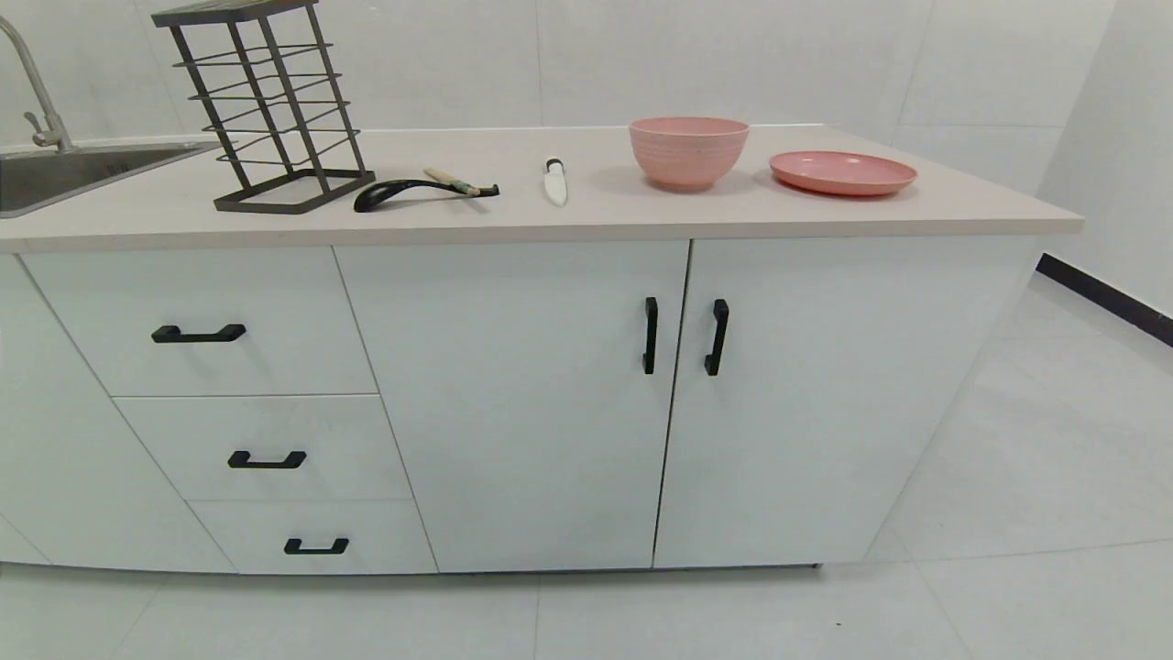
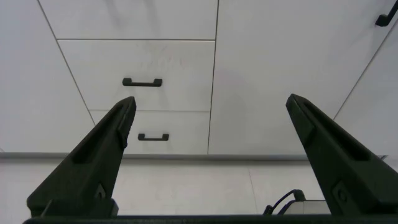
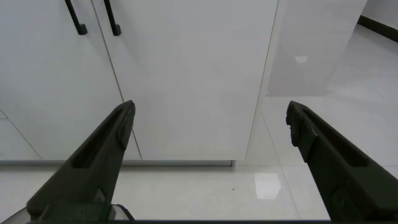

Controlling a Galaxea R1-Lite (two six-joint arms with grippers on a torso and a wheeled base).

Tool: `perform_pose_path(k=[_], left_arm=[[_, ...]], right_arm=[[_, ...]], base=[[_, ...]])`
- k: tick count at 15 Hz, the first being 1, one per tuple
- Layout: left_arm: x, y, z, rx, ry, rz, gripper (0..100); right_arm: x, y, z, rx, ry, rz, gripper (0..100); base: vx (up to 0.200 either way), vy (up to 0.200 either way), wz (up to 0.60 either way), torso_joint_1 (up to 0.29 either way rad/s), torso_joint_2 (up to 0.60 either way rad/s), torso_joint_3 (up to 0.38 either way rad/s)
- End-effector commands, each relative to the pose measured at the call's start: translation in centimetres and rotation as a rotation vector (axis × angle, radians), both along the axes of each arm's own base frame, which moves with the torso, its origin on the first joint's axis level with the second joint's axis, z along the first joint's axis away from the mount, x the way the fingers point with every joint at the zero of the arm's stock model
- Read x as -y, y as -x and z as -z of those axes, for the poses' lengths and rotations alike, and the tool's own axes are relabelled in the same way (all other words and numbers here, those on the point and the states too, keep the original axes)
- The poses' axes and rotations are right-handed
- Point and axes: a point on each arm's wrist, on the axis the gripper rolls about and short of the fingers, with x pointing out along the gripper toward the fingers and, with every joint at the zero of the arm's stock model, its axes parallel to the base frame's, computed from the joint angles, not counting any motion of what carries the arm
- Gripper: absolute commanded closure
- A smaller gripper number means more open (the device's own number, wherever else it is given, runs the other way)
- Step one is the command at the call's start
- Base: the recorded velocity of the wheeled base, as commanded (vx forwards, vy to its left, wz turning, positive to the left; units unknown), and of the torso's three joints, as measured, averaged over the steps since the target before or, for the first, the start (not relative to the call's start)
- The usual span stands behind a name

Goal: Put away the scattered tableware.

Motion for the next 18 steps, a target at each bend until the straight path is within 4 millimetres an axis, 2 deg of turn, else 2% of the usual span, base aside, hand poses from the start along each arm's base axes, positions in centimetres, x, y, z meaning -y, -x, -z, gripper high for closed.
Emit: perform_pose_path(k=[1,5,8,9,12,18], left_arm=[[0.0,0.0,0.0,-0.002,0.0,-0.001,0],[0.0,0.0,0.0,-0.002,-0.001,-0.001,0],[0.0,0.0,0.0,-0.002,-0.007,0.004,0],[0.0,0.0,0.0,-0.002,-0.009,0.004,0],[0.0,0.0,0.0,-0.002,-0.009,0.004,0],[0.0,0.0,0.0,-0.002,-0.007,0.004,0]], right_arm=[[0.0,0.0,0.0,0.0,-0.001,0.0,0],[0.0,0.0,-0.4,0.044,-0.002,0.001,0],[0.0,0.3,-2.6,0.242,0.018,-0.006,0],[-0.1,0.6,-3.4,0.238,0.024,-0.038,0],[-0.3,0.3,-7.6,0.122,0.033,-0.18,0],[-1.1,-4.7,-8.9,-0.145,0.027,-0.456,0]], base=[[0.0,0.0,0.0,0.0,0.0,0.0],[0.0,0.0,0.0,0.0,0.0,0.0],[0.0,0.0,0.0,0.0,0.0,0.0],[0.0,0.0,0.0,0.0,0.0,0.0],[0.0,0.0,0.0,0.0,0.0,0.0],[0.0,0.0,0.0,0.0,0.0,0.0]])
